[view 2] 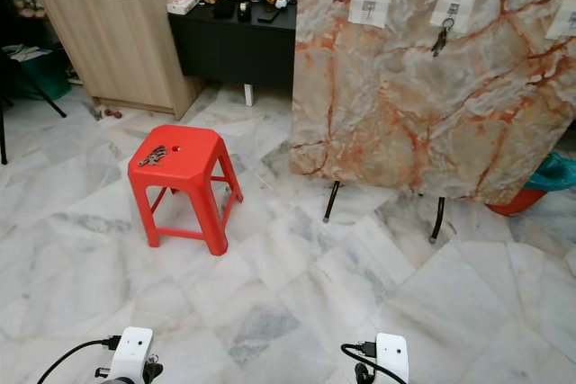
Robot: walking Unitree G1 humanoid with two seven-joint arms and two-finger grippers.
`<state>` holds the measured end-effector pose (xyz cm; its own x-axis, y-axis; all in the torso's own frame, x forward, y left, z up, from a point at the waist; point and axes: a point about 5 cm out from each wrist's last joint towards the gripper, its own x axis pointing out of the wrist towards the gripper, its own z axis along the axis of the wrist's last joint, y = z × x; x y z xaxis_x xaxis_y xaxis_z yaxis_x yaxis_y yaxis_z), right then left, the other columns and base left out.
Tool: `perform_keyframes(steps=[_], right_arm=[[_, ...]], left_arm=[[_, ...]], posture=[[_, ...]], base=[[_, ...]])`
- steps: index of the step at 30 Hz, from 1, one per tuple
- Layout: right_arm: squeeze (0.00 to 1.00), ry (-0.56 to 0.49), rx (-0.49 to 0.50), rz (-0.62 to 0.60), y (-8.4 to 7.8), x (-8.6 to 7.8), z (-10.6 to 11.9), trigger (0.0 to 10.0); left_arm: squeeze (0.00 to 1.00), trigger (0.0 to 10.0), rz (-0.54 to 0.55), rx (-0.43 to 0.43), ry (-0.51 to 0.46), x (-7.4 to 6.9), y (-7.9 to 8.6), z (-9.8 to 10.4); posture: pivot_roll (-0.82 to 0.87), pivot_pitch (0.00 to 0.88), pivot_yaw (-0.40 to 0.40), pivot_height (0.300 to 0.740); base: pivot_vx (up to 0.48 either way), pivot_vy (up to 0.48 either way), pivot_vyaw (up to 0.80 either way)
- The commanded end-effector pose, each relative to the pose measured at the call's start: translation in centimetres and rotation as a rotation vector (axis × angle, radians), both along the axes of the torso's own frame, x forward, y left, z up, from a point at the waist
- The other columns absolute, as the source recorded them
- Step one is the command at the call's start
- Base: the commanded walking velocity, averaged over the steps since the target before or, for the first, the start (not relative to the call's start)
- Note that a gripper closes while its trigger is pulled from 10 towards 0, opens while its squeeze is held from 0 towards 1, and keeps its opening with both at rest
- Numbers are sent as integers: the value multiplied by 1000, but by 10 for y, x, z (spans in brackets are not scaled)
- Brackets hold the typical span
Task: Hang keys on a hook
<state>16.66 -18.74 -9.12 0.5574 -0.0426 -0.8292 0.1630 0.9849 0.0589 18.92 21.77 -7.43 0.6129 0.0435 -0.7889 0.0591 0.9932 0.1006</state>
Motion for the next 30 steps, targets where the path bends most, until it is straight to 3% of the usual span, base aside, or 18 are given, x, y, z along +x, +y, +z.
perform_keyframes(steps=[1,30], right_arm=[[0,0,1,-9,-1,-1,0,10000],[0,-26,13,-45,1,-1,0,10000]], left_arm=[[0,10000,-27,11,7,-2,0,-1],[0,10000,-47,3,-20,7,-4,3]], posture=[[73,18,-52,740],[74,0,-45,740]], base=[[0,0,0],[0,0,0]])
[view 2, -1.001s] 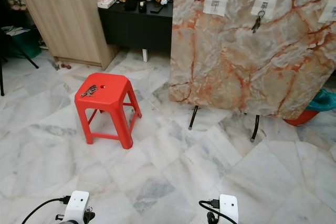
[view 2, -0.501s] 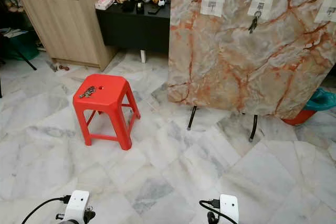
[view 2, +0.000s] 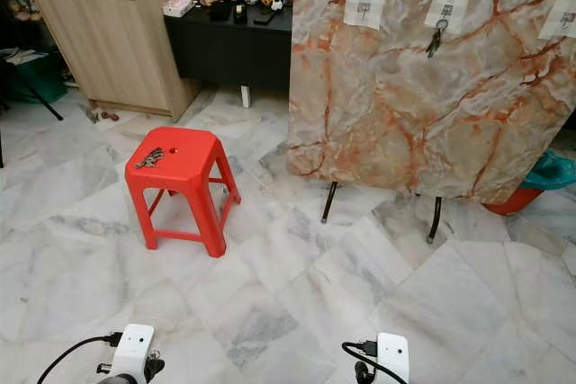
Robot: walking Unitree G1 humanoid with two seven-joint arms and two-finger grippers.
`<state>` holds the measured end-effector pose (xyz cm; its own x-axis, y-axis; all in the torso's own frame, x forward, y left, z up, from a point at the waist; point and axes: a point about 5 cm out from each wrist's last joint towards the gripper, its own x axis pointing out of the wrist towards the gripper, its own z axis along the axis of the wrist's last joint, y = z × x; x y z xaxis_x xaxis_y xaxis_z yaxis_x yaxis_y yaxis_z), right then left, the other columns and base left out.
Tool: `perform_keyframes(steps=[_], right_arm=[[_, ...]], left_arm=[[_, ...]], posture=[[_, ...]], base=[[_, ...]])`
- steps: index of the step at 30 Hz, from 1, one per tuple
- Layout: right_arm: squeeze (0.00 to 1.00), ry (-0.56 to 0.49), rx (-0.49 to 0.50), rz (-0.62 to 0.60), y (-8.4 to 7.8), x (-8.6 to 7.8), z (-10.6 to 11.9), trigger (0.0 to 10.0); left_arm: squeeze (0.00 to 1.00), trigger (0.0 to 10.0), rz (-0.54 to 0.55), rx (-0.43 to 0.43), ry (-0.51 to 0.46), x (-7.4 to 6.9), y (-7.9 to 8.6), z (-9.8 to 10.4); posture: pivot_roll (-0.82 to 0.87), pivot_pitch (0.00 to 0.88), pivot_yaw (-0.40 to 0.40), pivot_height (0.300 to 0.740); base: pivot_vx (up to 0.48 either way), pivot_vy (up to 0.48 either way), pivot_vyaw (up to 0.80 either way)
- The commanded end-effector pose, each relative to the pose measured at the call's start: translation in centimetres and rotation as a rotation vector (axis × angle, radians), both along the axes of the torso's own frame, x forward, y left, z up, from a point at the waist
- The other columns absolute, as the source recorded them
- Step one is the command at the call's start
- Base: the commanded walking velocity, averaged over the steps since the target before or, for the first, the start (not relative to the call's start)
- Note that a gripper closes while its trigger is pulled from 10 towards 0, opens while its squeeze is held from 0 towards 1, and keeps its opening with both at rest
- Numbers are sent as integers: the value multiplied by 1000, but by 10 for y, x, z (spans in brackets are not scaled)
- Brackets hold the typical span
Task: Hang keys on a hook
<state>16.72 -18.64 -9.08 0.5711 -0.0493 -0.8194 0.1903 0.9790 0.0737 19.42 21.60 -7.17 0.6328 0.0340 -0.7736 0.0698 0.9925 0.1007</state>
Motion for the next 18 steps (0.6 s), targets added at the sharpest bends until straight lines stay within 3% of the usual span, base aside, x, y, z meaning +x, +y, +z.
perform_keyframes(steps=[1,18], right_arm=[[0,-8,1,-18,0,-2,0,10000],[0,-17,3,-41,0,-2,0,10000]], left_arm=[[0,10000,-35,6,3,2,-3,1],[0,10000,-46,6,-6,6,-4,2]], posture=[[73,0,-44,740],[75,0,-45,740]], base=[[0,0,0],[-247,0,0]])
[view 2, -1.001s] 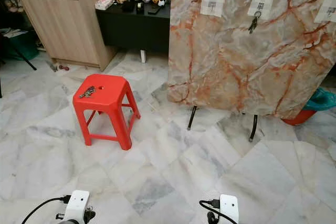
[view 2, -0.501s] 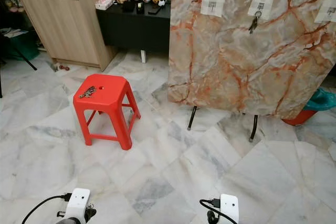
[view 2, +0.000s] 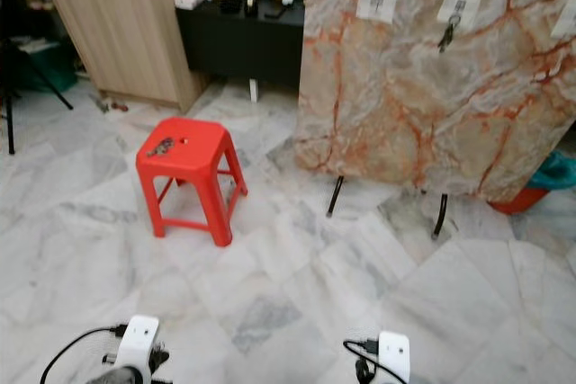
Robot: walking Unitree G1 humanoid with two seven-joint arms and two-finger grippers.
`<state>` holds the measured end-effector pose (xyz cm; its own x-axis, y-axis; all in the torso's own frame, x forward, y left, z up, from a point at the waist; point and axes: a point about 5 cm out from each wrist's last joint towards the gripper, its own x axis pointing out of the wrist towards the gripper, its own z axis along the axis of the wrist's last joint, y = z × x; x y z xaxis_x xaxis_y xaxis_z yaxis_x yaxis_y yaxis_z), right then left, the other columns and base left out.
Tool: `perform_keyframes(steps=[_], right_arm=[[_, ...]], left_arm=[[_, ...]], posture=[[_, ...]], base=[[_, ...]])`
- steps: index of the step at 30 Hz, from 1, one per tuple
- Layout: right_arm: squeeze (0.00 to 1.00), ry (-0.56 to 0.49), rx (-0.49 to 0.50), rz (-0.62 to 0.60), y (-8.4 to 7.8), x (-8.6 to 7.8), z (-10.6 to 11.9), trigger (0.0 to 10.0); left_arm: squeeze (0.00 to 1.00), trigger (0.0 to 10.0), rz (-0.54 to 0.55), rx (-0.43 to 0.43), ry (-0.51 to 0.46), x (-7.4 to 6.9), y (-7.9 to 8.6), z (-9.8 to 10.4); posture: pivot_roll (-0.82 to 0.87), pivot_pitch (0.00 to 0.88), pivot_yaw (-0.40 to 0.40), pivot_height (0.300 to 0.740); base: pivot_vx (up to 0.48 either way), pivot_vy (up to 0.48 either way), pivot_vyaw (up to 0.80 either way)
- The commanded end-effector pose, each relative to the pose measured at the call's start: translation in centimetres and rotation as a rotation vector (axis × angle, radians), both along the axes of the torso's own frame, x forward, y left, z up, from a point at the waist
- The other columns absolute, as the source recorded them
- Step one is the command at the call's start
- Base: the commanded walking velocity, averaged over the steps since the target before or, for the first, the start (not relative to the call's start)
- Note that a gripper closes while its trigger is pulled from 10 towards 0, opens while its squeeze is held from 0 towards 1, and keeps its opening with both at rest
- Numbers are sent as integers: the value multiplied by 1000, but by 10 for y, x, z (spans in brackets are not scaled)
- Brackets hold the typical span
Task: Hang keys on a hook
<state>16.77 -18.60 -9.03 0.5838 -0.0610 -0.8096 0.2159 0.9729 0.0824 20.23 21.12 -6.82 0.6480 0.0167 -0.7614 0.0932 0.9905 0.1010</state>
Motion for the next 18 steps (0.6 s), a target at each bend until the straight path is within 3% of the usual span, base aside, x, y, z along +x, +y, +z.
perform_keyframes(steps=[1,6,13,18], right_arm=[[0,0,-3,-14,-1,-3,-1,10000],[0,-4,-2,-18,-1,-2,-1,10000],[0,-17,4,-21,-1,-1,0,10000],[0,-37,10,-15,-1,1,1,10000]], left_arm=[[0,10000,-20,8,13,-3,0,-1],[0,10000,-28,13,0,1,0,0],[0,10000,-67,45,-37,11,-1,7],[0,10000,-114,83,-131,33,-1,22]], posture=[[75,0,-45,740],[75,0,-47,740],[77,0,-49,740],[78,5,-53,740]], base=[[-251,0,0],[-247,0,0],[0,0,0],[0,0,0]])
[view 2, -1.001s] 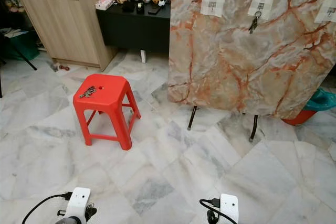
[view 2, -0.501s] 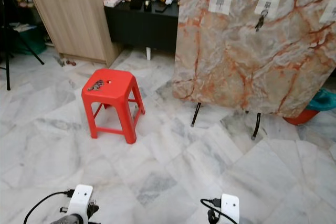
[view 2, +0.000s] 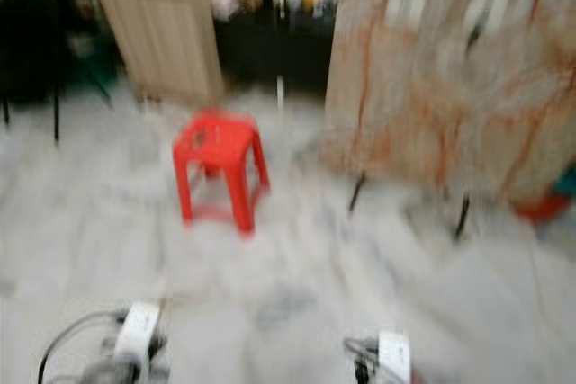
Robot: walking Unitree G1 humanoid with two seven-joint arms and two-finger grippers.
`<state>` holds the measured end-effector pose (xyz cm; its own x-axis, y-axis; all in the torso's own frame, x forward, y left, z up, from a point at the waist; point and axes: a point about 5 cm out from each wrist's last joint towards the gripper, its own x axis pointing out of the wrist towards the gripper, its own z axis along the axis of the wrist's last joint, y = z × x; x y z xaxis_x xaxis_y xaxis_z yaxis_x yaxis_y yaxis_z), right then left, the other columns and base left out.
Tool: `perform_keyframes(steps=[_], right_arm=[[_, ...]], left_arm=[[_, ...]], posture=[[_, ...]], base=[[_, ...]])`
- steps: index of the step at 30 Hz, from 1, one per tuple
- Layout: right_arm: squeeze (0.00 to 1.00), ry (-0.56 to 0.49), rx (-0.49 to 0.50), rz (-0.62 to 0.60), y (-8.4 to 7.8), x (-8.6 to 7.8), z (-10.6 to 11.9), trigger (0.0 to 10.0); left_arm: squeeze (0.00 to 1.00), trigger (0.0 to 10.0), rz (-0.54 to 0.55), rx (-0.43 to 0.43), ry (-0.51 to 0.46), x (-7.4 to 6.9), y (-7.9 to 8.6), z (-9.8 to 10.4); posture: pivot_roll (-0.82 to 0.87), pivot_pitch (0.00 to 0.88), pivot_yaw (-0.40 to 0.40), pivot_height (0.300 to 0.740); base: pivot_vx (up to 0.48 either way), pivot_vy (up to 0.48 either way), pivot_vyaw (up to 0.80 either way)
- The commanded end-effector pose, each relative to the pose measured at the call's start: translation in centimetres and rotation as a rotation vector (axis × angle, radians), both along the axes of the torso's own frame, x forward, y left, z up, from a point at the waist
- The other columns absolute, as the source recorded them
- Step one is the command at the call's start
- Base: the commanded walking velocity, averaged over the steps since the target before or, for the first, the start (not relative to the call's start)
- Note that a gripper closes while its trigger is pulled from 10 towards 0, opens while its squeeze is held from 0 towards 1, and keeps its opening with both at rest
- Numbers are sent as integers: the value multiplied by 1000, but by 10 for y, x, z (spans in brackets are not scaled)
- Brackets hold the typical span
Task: Hang keys on a hook
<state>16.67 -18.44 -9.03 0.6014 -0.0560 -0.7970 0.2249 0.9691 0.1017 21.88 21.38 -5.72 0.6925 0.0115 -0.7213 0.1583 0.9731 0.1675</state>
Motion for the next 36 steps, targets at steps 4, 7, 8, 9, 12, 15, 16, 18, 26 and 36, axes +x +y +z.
perform_keyframes(steps=[4,7,8,9,12,15,16,18,26,36], right_arm=[[0,-46,-3,6,-4,4,3,10000],[0,-89,-9,36,-4,7,6,10000],[0,-110,16,30,-3,8,7,10000],[0,-143,34,57,-2,11,9,10000],[0,-187,81,110,2,14,12,10000],[0,-415,136,193,5,88,59,10000],[0,-505,158,222,5,115,83,10000],[0,-637,222,290,10,140,114,10000],[0,-824,377,554,28,147,152,10000],[0,-888,590,863,43,123,185,10000]], left_arm=[[0,10000,-159,114,-186,41,-8,32],[0,10000,-299,221,-234,56,-15,45],[0,10000,-322,244,-239,60,-17,48],[0,10000,-348,269,-269,68,-19,56],[0,10000,-407,343,-302,78,-20,68],[0,10000,-449,380,-334,85,-22,78],[0,10000,-458,394,-341,87,-23,81],[0,10000,-486,426,-369,91,-26,91],[0,10000,-578,461,-438,95,-46,113],[0,10000,-646,427,-575,101,-77,161]], posture=[[95,9,-61,740],[95,9,-62,740],[91,9,-60,740],[79,9,-60,740],[75,8,-61,740],[74,7,-63,740],[75,7,-64,740],[75,7,-67,740],[71,7,-71,740],[74,3,-79,740]], base=[[0,0,0],[0,0,0],[0,0,0],[0,0,0],[0,0,0],[0,0,0],[0,0,0],[0,0,0],[0,0,0],[0,0,0]])
